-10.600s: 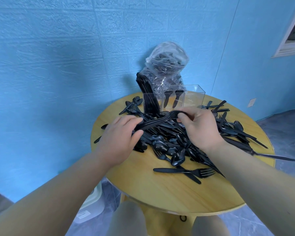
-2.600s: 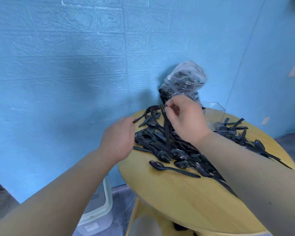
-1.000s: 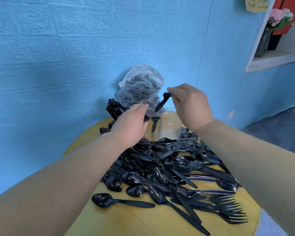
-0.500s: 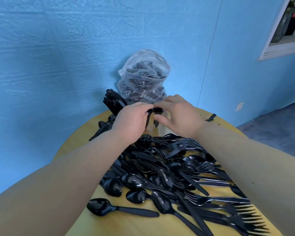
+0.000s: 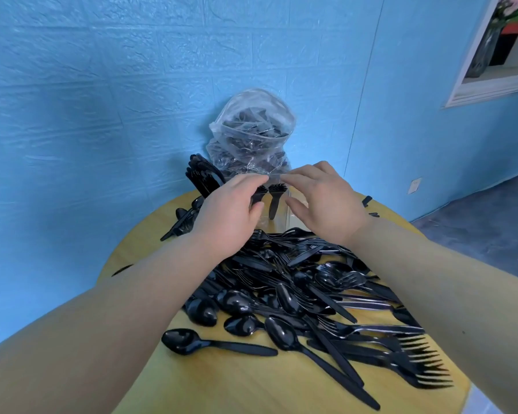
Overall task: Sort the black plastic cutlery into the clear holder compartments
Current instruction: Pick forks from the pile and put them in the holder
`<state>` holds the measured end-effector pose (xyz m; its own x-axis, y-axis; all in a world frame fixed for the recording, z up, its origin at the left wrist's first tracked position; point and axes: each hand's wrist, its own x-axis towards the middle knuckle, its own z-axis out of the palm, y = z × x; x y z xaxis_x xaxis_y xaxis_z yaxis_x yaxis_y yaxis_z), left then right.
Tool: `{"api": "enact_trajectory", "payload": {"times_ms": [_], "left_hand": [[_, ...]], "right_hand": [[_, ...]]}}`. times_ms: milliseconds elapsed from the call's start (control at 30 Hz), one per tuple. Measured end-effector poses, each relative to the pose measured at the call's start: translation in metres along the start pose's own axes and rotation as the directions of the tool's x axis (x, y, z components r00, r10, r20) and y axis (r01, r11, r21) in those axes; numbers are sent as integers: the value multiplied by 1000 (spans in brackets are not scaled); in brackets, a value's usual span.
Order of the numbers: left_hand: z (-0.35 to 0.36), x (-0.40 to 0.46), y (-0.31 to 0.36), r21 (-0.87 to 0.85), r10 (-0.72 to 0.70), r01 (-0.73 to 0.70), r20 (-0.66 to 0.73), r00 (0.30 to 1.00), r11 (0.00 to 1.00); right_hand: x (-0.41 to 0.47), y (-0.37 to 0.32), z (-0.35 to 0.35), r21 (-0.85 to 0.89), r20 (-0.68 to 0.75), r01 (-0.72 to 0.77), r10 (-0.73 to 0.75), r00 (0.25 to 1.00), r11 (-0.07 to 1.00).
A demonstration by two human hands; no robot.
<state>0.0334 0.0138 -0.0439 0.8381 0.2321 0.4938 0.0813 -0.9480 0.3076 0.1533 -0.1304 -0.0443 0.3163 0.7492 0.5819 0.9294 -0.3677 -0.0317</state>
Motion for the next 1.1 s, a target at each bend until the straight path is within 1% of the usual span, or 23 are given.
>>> {"api": "enact_trajectory", "payload": {"times_ms": [67,167,233,333,433,500,600,667,733,767,833,900,1000,1100], "left_hand": [[-3,-16,10,0,37,-37,18,999,999],[-6,-45,31,9,84,-85,67,994,996],[-5,-66,45,6,104,-105,100,990,994],[4,-98,65,-16,159,-158,168,973,987],[18,-124,82,0,235,-241,214,948,971],[26,-134,91,16,261,-272,231,937,962],[35,-142,100,39,288,-305,236,928,952],[42,-146,105,58,294,-316,243,924,947],[48,-146,110,82,278,-305,241,930,949],[50,-146,112,100,265,-295,238,934,950],[53,-144,116,124,246,-280,233,941,952],[57,-142,117,105,235,-264,228,945,959],[59,-138,117,78,227,-251,234,945,965],[58,-134,117,80,229,-256,250,941,963]], "right_hand": [[-17,-8,-13,31,-27,-22,23,999,999],[-51,-23,-36,86,-5,-63,64,998,994],[-75,-30,-52,134,17,-122,120,993,983],[-118,-32,-72,163,67,-214,205,976,963],[-162,-26,-85,146,97,-313,302,948,938],[-187,-22,-91,86,121,-425,413,902,901],[-214,-22,-89,-5,194,-608,597,778,794],[-222,-26,-85,2,244,-686,665,706,727],[-223,-29,-83,58,286,-734,693,661,676],[-222,-30,-83,79,305,-743,694,652,664],[-218,-30,-83,82,335,-729,670,662,679],[-214,-28,-84,66,362,-716,652,666,695],[-207,-28,-86,127,425,-747,645,636,653],[-203,-27,-85,179,448,-752,628,636,634]]}}
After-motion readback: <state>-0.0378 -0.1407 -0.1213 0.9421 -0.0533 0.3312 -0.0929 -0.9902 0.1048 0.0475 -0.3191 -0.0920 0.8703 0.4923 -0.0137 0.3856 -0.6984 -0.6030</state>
